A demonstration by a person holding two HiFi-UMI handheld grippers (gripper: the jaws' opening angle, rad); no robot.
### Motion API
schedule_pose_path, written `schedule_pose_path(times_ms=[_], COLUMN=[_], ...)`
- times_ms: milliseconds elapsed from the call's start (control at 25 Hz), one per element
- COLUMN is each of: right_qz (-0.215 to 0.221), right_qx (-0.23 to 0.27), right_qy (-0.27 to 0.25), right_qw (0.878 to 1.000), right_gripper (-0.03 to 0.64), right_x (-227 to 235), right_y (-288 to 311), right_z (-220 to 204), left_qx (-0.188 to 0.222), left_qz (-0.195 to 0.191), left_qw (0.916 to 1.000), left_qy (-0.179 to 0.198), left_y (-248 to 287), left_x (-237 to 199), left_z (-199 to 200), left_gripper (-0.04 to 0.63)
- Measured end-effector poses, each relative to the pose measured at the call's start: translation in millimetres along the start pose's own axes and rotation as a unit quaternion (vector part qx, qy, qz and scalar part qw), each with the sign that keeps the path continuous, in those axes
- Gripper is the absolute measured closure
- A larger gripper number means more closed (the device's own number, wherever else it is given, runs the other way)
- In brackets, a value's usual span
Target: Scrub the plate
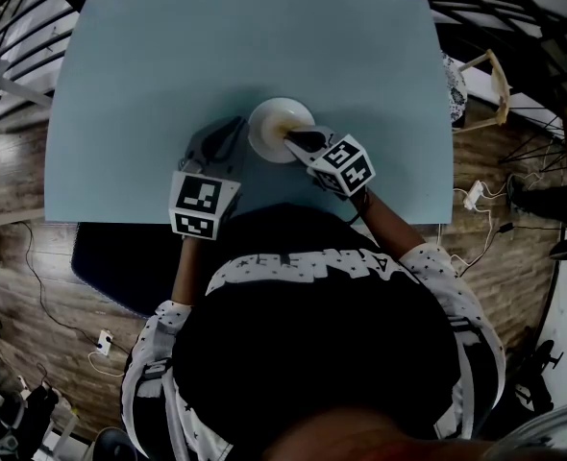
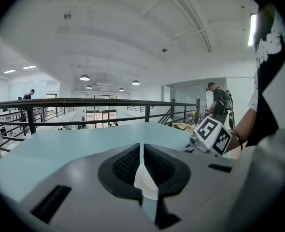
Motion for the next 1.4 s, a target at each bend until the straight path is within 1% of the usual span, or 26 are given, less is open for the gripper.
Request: schedule_pose_path(times_ms=[360, 640, 920, 1160, 1400], right_qz=[0.022, 0.038, 0.047, 0.055, 0.075], right_qx=[-0.006, -0.017, -0.019, -0.018, -0.021], right_qy=[0.002, -0.002, -0.01, -0.002, 0.006], right_qw=[1.0, 0.999, 0.999, 0.998, 0.997], right_gripper=[0.565, 0.565, 0.565, 0.565, 0.565], right_x=[-15.0, -23.3, -33.4, -37.7, -50.3], right_y=[-2.1, -3.1, -6.9, -8.4, -11.3], right_z=[-7.4, -10.6, -12.6, -12.3, -16.5], left_qx=[-0.001, 0.001, -0.002, -0.004, -0.004], left_qz=[-0.003, -0.004, -0.004, -0.005, -0.004], left_qw=[1.0, 0.9999, 0.9999, 0.9999, 0.9999], left_qy=[0.001, -0.014, -0.014, -0.013, -0.014], left_y=[0.5, 1.1, 1.0, 1.8, 1.4], left_x=[1.5, -2.5, -1.5, -1.5, -1.3], left_z=[-0.3, -1.3, -3.5, -2.7, -3.8], left_gripper=[0.58, 0.58, 0.58, 0.58, 0.58])
Point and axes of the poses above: the fingertips, and each gripper's own axes: y forward along the fingers, x to its right, z out of its top, the point moved 3 cm from there along -y, backward along the fingers, and after that the axes turned 10 degrees about y, right-handed, at the moved point
